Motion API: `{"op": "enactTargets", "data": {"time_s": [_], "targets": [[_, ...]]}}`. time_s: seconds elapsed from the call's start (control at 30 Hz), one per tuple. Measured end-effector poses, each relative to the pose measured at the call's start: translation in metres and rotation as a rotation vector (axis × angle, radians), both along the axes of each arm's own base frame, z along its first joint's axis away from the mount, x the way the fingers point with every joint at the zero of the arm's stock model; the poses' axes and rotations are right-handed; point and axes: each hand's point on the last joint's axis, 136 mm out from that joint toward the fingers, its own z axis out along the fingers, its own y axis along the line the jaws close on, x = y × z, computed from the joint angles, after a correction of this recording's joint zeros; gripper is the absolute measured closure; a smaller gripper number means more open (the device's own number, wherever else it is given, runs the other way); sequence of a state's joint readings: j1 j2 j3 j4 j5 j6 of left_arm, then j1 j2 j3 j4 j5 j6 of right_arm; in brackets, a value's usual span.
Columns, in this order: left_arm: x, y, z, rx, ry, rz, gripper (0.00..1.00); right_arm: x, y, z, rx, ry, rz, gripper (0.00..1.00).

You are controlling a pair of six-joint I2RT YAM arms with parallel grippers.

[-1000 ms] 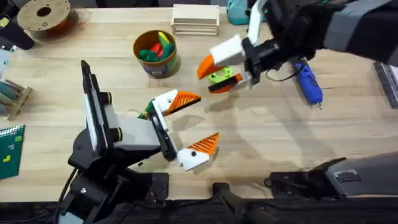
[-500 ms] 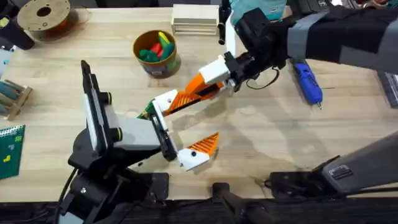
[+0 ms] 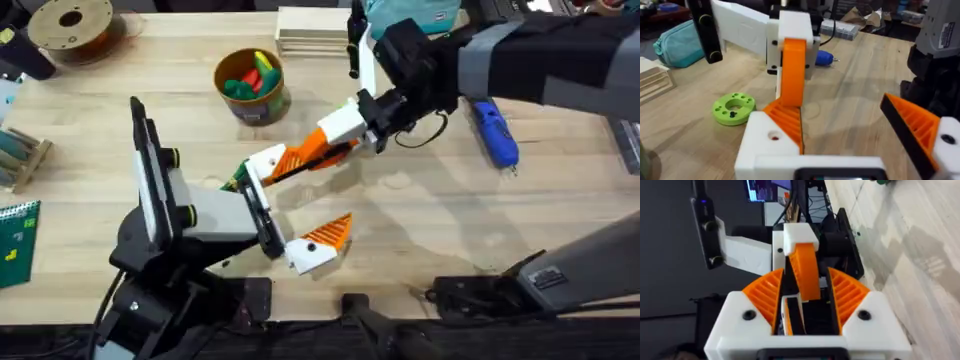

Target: Pick up the gripper from the table and insert it into the empty holder that is missing its gripper. Then pick up a screw, insert it into the mounting hole, and use the screwdriver to tighten it. Finally, clean up the table by picking up the vegetable and placing it into the bucket.

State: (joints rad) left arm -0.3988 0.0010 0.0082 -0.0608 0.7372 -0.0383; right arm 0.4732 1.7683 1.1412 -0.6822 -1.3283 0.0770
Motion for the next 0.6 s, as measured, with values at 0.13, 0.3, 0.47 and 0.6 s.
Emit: {"op": "enactTargets", "data": {"time_s": [0.13,0.3,0.47,0.6], "targets": [[0.0,0.0,0.0,0.0,0.001,0.0,0.014,-0.0003,0.0004,-0.0002,0.001,-0.005,0.002,0.799],[0.0001,0.0001,-0.0001,0.0,0.001,0.001,0.014,-0.0008,0.0005,0.0027,0.015,0.003,0.004,0.978],[0.0012,0.0006,-0.0001,0.001,0.0,0.007,0.013,0.0014,0.002,0.0032,0.024,-0.012,0.004,0.979],[0.0052,0.0027,0.0,0.001,-0.002,0.033,0.014,0.0049,0.0069,0.0041,0.032,-0.033,0.003,0.979]]}}
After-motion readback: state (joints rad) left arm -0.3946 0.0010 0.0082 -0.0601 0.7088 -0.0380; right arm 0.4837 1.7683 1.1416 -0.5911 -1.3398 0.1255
